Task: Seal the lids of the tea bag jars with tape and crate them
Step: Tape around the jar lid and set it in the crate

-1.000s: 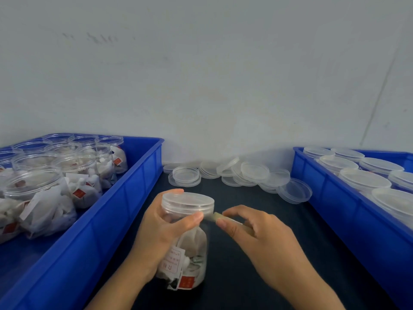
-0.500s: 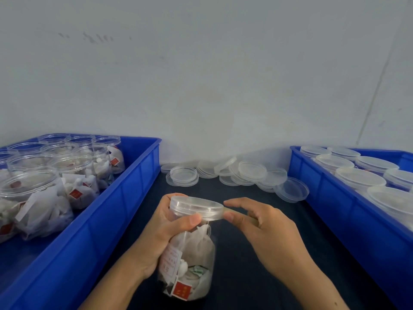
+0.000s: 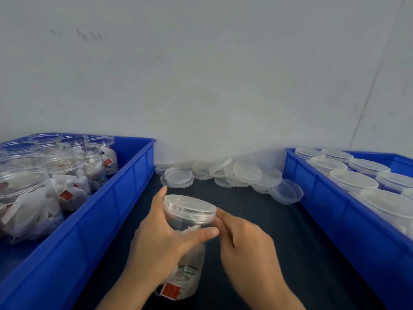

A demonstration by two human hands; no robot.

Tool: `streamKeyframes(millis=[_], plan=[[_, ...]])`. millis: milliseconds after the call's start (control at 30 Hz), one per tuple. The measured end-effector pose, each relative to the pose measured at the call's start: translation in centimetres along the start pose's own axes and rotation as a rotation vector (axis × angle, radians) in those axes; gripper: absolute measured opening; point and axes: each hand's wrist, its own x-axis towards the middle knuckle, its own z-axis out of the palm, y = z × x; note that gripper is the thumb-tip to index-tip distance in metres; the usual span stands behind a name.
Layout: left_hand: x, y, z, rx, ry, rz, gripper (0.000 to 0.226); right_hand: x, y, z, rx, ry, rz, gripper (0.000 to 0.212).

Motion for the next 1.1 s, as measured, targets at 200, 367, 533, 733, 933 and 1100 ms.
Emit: streamKeyframes(millis=[200, 367, 533, 733, 933, 1100], plan=[[-0.1, -0.3, 1.5, -0.025, 0.224, 0.001, 0.094, -0.2, -0.4, 0.6, -0.025, 0.035, -0.011, 0.045], [-0.5, -0.2, 0.6, -0.107, 0.158, 0.090, 0.089, 0.0, -0.2, 0.0, 0.227, -0.032, 0.165, 0.050], [-0.2, -0.2, -0.1, -0.123, 0.055, 0.169, 0.084, 0.3, 0.5, -0.2, 0.411, -0.306, 0.308, 0.034], [0.0, -0.7, -0.2, -0.049, -0.009, 0.231, 0.087, 0.7, 0.4, -1.3, 0.661, -0.474, 0.343, 0.019], [0.4, -0.9, -0.3, -0.026, 0.022, 0.219, 0.089, 0.5, 0.2, -1.8, 0.605, -0.500, 0.357, 0.021], [0.5, -0.9, 0.2, 0.019, 0.044, 0.224, 0.083, 0.3, 0.3, -1.8, 0.380, -0.353, 0.247, 0.039]])
